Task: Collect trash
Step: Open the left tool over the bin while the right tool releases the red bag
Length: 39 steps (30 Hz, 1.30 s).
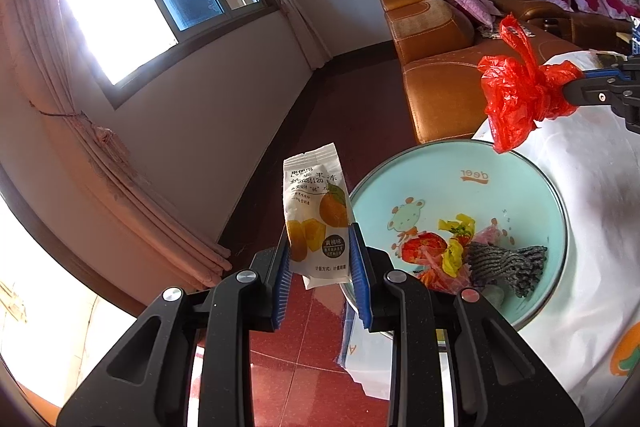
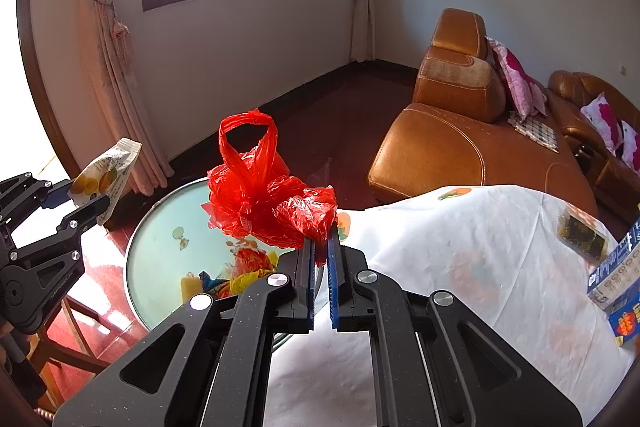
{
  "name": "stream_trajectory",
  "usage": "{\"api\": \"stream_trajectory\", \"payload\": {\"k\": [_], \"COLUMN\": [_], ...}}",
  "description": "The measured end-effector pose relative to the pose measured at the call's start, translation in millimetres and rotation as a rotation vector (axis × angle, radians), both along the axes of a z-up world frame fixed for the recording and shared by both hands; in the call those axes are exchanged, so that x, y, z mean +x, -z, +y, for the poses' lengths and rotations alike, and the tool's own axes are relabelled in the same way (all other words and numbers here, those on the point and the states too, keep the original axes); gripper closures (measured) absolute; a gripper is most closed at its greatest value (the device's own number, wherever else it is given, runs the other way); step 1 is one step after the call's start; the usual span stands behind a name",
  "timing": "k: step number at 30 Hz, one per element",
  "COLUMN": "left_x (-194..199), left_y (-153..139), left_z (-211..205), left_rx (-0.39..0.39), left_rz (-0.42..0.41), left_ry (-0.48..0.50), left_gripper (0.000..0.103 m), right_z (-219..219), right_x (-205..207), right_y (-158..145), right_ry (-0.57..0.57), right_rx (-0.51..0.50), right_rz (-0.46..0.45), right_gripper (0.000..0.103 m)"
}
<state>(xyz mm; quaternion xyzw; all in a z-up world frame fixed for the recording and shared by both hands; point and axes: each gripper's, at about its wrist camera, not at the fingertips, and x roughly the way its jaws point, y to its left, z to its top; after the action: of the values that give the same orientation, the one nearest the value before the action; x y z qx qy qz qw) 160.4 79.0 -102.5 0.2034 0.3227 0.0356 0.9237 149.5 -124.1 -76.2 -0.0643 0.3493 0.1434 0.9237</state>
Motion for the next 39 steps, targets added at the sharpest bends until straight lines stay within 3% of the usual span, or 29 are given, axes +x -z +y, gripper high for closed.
{"api": "stream_trajectory", "payload": {"k": [20,26,28,31,33,35,39], "left_x": [2.7,-2.5,-3.9,-7.6,-12.7,-17.8,-29.0], "left_y": [-0.2,-2.9,-3.1,-3.6,-5.8,-8.4,-16.7], "left_z": [-1.7,-5.9,-6.5,-7.5,-7.0,-6.8,-6.2], "left_rx": [-0.004,-0.015,-0.023,-0.033,-0.055,-0.088,-0.137], "left_rz": [-0.004,-0.029,-0.031,-0.039,-0.054,-0.064,-0.096], "left_ry": [0.003,0.015,0.018,0.017,0.012,0.008,0.001], "left_gripper": [0.074,0.052,0.05,0.043,0.031,0.025,0.023], "right_z": [7.4,5.3,2.9,-1.2,-7.2,-13.6,-24.5], "right_x": [3.5,6.3,5.3,0.4,-5.6,-13.7,-39.9], "right_y": [2.7,4.4,5.5,5.6,4.4,2.1,-7.3], "right_ry": [-0.027,-0.024,-0.022,-0.011,0.002,0.017,0.047], "right_rx": [-0.003,0.013,0.02,0.029,0.042,0.06,0.067], "right_rz": [0.003,0.002,0.003,0.001,-0.001,-0.005,-0.041], "right_gripper": [0.096,0.078,0.072,0.071,0.068,0.066,0.064]}}
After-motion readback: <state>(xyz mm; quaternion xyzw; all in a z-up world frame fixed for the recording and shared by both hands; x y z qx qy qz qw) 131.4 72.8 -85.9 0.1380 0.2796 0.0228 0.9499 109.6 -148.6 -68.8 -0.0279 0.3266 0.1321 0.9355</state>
